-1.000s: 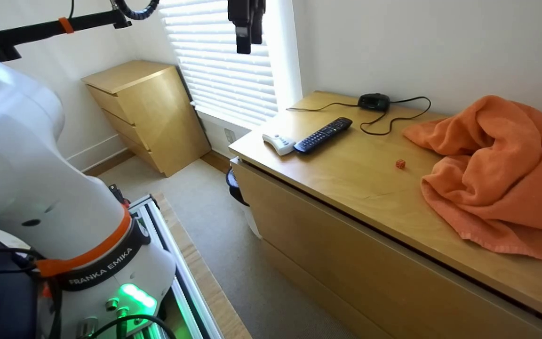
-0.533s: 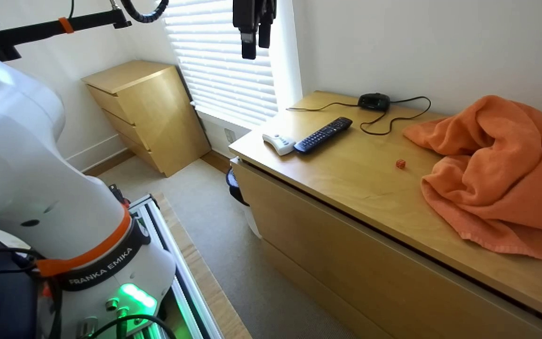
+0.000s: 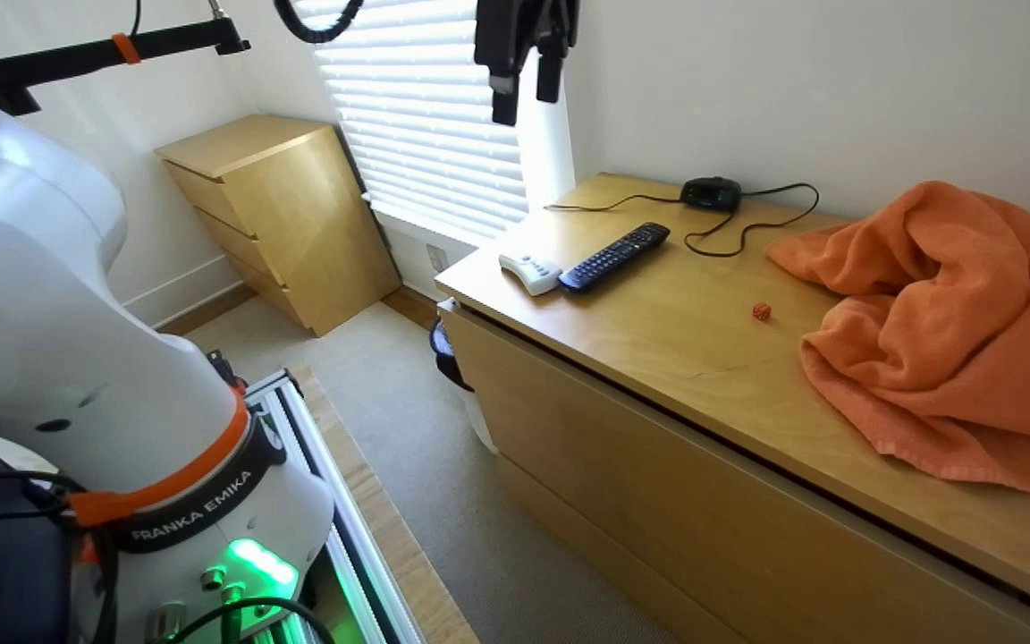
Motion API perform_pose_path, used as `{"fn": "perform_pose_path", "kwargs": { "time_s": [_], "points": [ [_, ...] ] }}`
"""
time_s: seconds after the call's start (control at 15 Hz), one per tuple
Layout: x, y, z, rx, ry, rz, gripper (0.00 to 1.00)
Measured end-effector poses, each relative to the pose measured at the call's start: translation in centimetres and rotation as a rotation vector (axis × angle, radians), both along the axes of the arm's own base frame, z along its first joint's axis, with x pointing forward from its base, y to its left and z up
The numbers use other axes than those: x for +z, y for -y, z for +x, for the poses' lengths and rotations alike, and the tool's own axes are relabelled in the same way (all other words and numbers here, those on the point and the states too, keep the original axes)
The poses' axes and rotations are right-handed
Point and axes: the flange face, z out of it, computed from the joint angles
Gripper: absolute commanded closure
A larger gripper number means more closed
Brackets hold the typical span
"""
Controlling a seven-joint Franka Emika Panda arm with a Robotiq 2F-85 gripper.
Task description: Move the red dice a little forward on the brown surface
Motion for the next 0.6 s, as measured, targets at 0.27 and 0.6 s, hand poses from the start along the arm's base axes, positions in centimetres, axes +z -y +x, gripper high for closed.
{"fn": "perform_pose_path", "kwargs": {
  "time_s": [0.27, 0.6],
  "points": [
    [-4.1, 6.2, 3.1, -0.214, 0.006, 0.004, 0.0],
    [-8.9, 11.3, 6.4, -0.471, 0.024, 0.04, 0.0]
  ]
}}
